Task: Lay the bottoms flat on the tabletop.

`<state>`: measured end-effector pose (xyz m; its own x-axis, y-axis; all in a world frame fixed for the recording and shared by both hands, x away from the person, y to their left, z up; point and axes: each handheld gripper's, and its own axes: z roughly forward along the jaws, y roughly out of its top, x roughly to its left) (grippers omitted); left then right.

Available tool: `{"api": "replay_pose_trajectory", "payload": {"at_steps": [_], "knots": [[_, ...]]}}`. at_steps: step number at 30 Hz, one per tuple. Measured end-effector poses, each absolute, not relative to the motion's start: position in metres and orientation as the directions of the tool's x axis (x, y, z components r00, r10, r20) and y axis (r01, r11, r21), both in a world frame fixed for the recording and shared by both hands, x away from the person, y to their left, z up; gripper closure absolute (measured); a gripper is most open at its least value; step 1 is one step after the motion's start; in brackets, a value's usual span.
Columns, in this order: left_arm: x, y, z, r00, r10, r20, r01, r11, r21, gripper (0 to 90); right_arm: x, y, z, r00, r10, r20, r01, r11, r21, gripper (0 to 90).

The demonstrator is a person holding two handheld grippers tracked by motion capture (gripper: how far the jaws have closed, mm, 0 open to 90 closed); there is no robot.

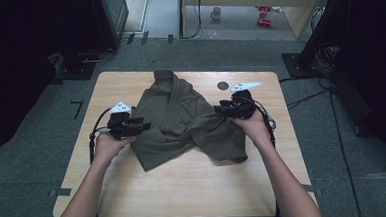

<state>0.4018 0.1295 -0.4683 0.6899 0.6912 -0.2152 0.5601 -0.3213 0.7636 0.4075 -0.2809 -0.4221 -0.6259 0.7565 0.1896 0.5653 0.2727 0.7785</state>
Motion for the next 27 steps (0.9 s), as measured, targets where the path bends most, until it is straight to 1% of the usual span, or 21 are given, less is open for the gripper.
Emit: {"api": "replay_pose_trajectory", "payload": {"at_steps": [2, 5, 9, 13, 15, 18, 23, 27], "knots": [[0.402, 0.130, -0.471, 0.688, 0.693, -0.217, 0.564, -0.321, 0.761, 50.2, 0.410, -0.275, -0.423, -0.641, 0.749, 0.167, 0.530, 0.274, 0.803, 60.5], [0.401, 0.130, -0.475, 0.694, 0.685, -0.221, 0.571, -0.337, 0.749, 47.4, 0.416, -0.263, -0.424, -0.652, 0.739, 0.167, 0.540, 0.299, 0.787, 60.5], [0.401, 0.128, -0.476, 0.699, 0.679, -0.224, 0.574, -0.346, 0.742, 47.0, 0.423, -0.248, -0.422, -0.673, 0.722, 0.163, 0.534, 0.321, 0.782, 60.5], [0.398, 0.126, -0.479, 0.705, 0.680, -0.199, 0.546, -0.342, 0.765, 44.8, 0.429, -0.232, -0.419, -0.690, 0.707, 0.158, 0.528, 0.342, 0.777, 60.2], [0.398, 0.126, -0.481, 0.708, 0.683, -0.181, 0.539, -0.355, 0.764, 44.2, 0.431, -0.225, -0.419, -0.698, 0.699, 0.154, 0.516, 0.342, 0.786, 60.2], [0.397, 0.126, -0.484, 0.711, 0.682, -0.172, 0.535, -0.367, 0.761, 43.5, 0.435, -0.215, -0.422, -0.700, 0.694, 0.168, 0.537, 0.357, 0.765, 59.8], [0.395, 0.127, -0.486, 0.710, 0.684, -0.167, 0.532, -0.366, 0.764, 43.3, 0.443, -0.199, -0.425, -0.717, 0.679, 0.158, 0.530, 0.384, 0.756, 59.8], [0.394, 0.126, -0.488, 0.718, 0.679, -0.150, 0.527, -0.390, 0.755, 42.9, 0.447, -0.189, -0.428, -0.721, 0.674, 0.160, 0.526, 0.382, 0.760, 59.7]]}}
